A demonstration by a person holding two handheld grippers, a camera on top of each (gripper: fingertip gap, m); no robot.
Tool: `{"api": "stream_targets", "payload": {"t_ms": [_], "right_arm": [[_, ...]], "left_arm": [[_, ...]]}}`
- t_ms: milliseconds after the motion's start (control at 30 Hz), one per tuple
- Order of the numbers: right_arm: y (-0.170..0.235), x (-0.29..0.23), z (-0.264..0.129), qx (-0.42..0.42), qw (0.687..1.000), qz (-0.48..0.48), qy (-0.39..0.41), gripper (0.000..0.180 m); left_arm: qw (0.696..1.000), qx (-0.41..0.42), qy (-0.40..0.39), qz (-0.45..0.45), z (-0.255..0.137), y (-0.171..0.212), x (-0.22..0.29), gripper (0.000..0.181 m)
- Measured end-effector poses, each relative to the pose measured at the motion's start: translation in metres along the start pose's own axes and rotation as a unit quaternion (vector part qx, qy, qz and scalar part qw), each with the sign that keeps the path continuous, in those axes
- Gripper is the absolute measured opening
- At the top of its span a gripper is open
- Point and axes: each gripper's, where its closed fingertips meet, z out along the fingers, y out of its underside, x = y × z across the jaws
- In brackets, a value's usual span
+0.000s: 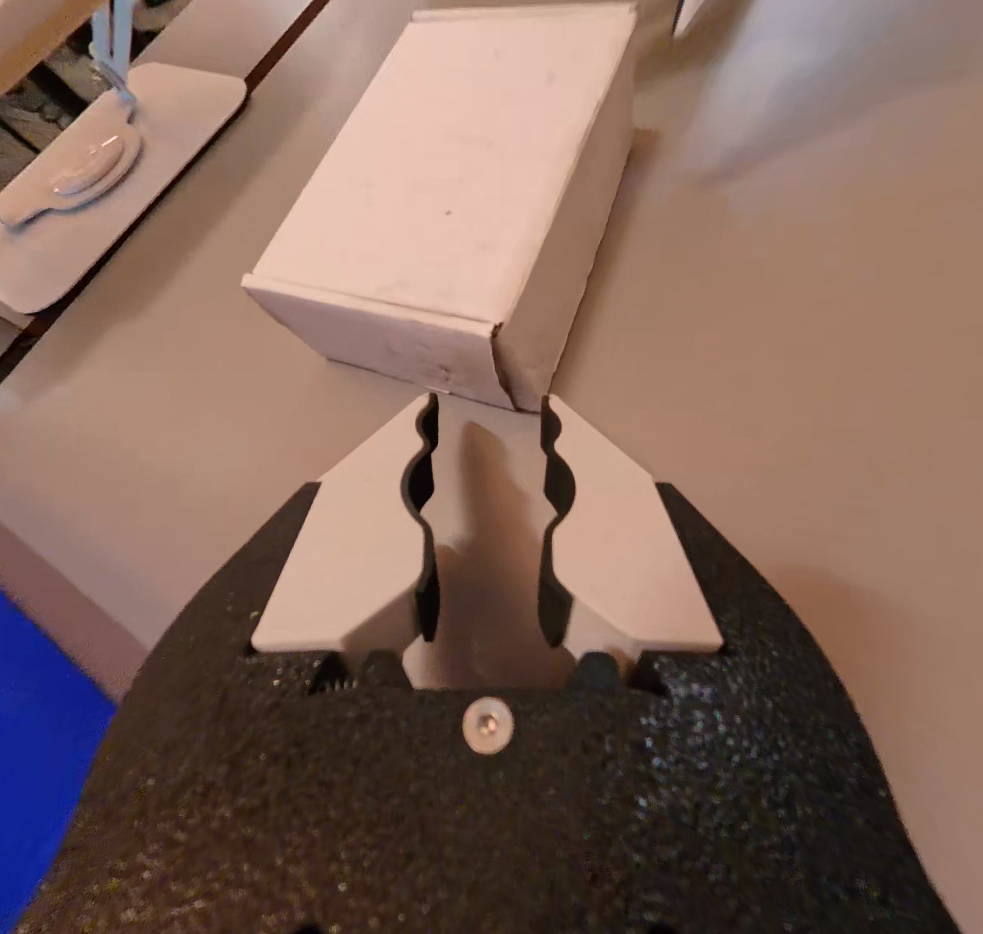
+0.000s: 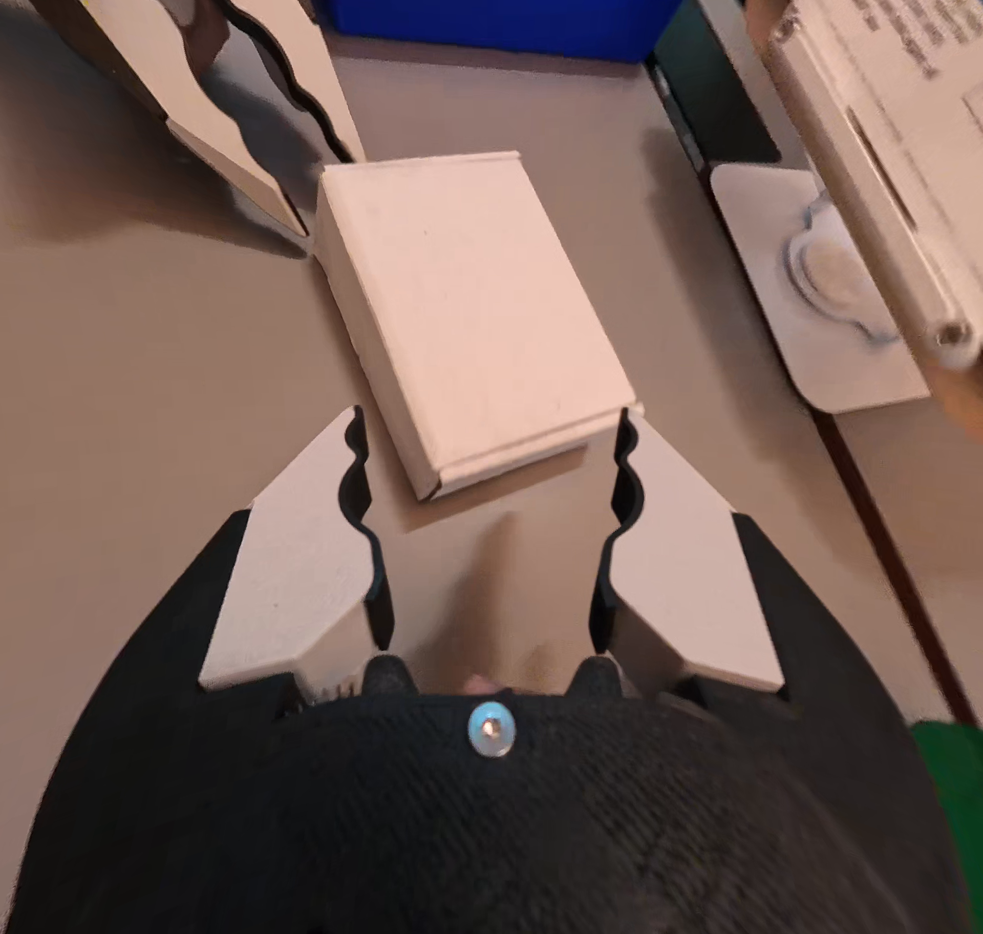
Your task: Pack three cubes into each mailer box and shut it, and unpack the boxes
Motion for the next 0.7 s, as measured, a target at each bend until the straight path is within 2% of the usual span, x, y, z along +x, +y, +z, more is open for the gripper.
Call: {"api": "stream_targets", "payload": {"t_ms": [33,167,267,367,433,500,633,700], "right_arm": [[-0.007,0.000,0.007,-0.015,1.000,-0.015,-0.011,0.097],[-0.036,-0.004,0.046,-0.042,0.994,-0.046,-0.087,0.097],[-0.034,-0.008,0.069,-0.104,0.982,-0.050,-0.150,0.102],[-0.032,-0.011,0.073,-0.137,0.970,-0.050,-0.196,0.103],[-0.022,-0.014,0.073,-0.173,0.958,-0.048,-0.223,0.114],[-0.011,-0.012,0.071,-0.199,0.953,-0.060,-0.220,0.115],[-0.025,-0.013,0.063,-0.136,0.970,-0.006,-0.204,0.132],[-0.011,-0.008,0.056,-0.152,0.974,-0.014,-0.168,0.137]], "left_arm": [[1.000,0.008,0.011,-0.008,-0.001,-0.002,0.001,0.035],[0.999,-0.009,0.028,-0.017,0.005,0.001,0.002,0.031],[0.999,-0.018,0.034,-0.009,0.011,0.000,0.004,0.032],[0.999,-0.021,0.028,0.003,0.015,0.000,0.002,0.031],[0.999,-0.018,0.031,0.009,0.017,-0.003,0.003,0.028],[0.999,-0.020,0.031,0.011,0.018,-0.003,0.003,0.028],[0.999,-0.024,0.029,0.016,0.019,-0.002,0.003,0.029],[0.999,-0.033,0.029,0.020,0.020,0.001,0.004,0.030]]}}
